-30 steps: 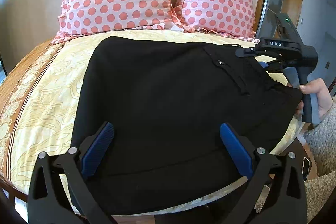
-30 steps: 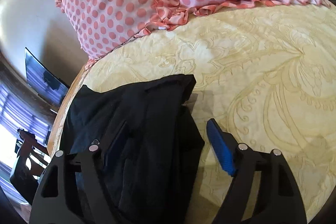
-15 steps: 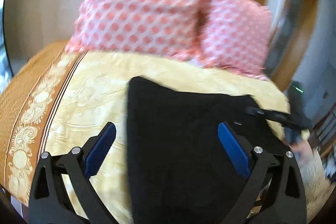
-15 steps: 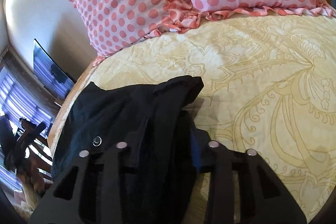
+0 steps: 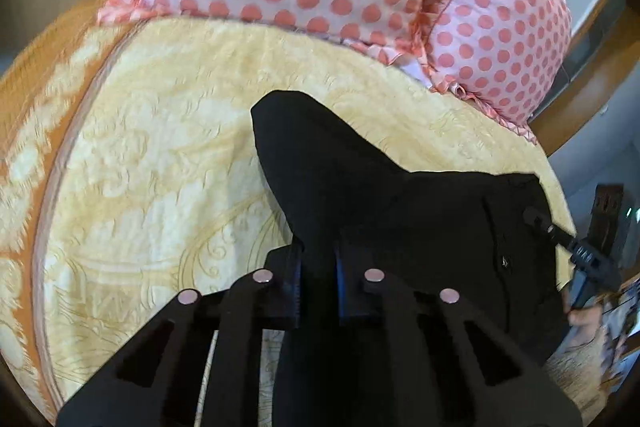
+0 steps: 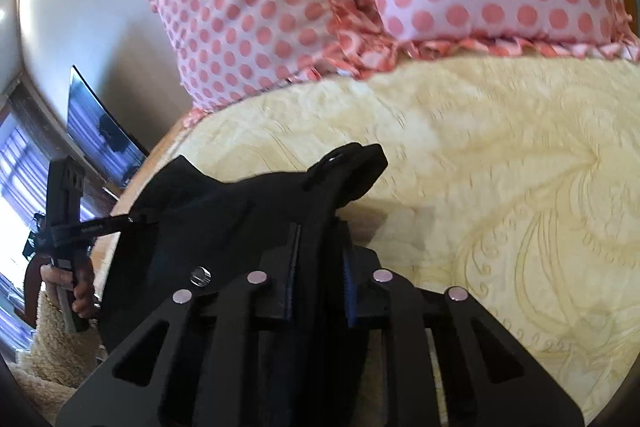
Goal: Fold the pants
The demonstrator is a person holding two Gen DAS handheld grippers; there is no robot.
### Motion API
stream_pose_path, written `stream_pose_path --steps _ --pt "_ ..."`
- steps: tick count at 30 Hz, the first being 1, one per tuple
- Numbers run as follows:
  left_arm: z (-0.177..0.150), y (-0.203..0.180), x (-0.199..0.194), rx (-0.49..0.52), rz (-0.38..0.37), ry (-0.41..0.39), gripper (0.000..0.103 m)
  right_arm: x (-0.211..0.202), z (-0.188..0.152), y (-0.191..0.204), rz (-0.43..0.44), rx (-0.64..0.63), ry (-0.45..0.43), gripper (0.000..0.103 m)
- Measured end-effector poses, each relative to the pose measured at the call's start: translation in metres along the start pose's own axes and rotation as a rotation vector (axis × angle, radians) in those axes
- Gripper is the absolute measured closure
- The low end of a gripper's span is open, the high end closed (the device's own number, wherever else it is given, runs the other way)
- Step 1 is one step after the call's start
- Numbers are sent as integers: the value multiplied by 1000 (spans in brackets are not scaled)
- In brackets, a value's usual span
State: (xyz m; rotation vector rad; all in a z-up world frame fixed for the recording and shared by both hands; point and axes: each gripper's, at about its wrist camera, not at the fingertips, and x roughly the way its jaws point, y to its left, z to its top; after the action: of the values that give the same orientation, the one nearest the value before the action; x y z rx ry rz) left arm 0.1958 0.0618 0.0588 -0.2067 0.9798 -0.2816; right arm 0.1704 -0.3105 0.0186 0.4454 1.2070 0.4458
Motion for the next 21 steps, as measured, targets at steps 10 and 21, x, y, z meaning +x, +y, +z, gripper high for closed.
stream_pose_path --steps 10,21 --pt "85 -25 12 12 64 -153 91 11 91 10 -68 -114 -175 89" --pt "101 -3 76 -68 171 -59 73 63 97 -33 -285 31 -9 65"
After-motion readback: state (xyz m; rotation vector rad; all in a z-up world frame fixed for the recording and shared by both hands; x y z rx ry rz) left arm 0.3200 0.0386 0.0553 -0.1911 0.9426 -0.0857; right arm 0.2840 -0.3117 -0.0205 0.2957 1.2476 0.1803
